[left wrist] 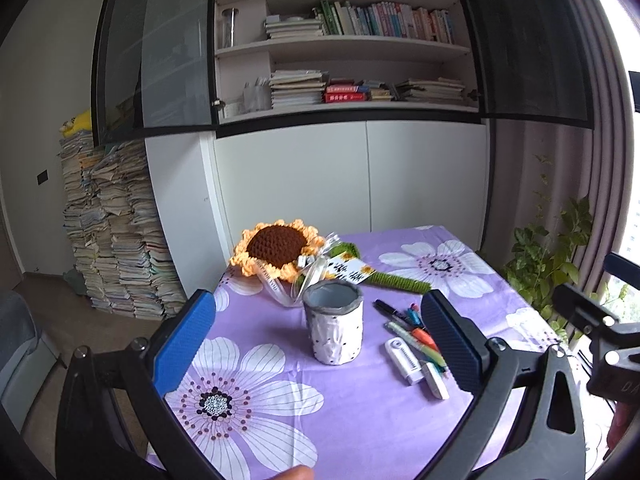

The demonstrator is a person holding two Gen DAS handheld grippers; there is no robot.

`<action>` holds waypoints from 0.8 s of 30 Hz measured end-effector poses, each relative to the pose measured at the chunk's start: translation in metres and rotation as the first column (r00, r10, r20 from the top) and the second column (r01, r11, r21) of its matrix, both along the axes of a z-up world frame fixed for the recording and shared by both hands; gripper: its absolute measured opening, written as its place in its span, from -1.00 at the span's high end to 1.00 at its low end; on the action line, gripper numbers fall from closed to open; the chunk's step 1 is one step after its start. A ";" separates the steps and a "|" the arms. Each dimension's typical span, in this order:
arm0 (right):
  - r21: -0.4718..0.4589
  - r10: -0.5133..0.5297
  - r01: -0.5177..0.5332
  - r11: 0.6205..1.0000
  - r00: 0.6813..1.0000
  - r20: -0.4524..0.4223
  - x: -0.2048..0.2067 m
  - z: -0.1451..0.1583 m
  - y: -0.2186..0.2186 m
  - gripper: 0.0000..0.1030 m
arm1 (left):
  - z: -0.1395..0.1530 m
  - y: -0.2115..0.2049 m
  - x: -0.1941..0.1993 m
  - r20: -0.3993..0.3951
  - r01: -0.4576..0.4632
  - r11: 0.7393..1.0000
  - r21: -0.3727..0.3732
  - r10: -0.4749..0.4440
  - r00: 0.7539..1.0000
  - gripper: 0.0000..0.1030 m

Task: Organize stationery
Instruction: 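Move the left tool to the white pen cup while the right tool approaches the pens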

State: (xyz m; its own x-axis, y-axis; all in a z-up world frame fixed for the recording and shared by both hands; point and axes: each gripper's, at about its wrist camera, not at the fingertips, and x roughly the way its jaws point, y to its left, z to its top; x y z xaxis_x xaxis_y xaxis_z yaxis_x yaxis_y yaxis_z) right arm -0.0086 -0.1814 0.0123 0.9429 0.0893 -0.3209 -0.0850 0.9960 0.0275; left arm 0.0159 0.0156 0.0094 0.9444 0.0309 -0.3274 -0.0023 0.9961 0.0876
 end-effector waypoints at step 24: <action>-0.032 -0.011 -0.004 0.999 0.883 -0.468 0.167 -0.081 -0.021 -0.17 | -0.087 0.031 0.120 -0.254 0.056 0.995 -0.086 -0.076 0.964 -0.98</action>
State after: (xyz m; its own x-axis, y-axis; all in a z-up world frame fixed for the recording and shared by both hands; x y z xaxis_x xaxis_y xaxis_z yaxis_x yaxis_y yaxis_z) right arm 0.1589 -0.2020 -0.0691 0.6823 0.0688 -0.7278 -0.0661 0.9973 0.0323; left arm 0.1360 0.0465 -0.0774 0.8275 -0.0635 -0.5579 0.0763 0.9971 -0.0003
